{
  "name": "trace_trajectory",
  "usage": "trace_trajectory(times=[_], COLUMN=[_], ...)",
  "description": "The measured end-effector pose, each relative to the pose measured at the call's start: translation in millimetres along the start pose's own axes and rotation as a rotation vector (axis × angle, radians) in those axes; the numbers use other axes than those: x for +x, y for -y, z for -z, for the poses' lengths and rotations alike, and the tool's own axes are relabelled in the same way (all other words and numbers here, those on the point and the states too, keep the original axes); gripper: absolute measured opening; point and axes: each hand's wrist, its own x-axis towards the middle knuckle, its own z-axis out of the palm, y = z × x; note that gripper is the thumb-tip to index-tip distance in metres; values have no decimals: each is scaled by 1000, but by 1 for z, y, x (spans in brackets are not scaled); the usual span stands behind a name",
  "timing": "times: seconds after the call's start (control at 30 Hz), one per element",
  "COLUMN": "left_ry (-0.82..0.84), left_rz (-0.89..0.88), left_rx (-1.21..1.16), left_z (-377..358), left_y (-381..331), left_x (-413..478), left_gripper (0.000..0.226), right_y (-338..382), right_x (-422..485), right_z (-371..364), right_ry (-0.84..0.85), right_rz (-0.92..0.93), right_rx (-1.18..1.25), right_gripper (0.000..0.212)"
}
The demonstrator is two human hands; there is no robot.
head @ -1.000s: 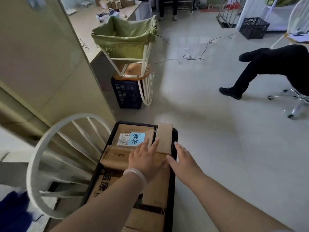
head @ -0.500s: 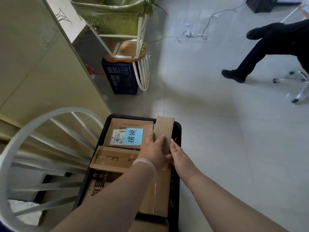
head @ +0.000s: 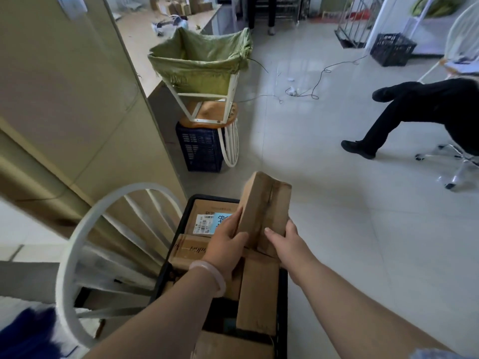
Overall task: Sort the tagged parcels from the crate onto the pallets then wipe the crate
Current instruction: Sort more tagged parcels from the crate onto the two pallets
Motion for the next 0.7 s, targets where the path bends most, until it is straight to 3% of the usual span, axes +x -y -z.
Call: trace_trajectory(times=[0.1,0.3,0.4,0.57,0.7], left_ry=[-166,-110,-131,-16,103], left_rz=[-76,43,89,74,84], left_rx=[556,629,542,55,-48], left_z=[9,4,7,18,15], left_y=[-3,-16,-22,-25,-31], left_x=[-6,-22,-27,-35,-47], left_gripper=[63,109,116,98,72], right_y=[11,25,28,32,35], right_x=[-21,-50,-58,-59,-63], right_z=[-4,-13,-13,-9,-12], right_ry=[26,-6,-9,-77,26], right_rz=[70,258,335,326,255], right_rx=[-38,-121,-100,-134,-87], right_gripper=[69,51,41,55,54])
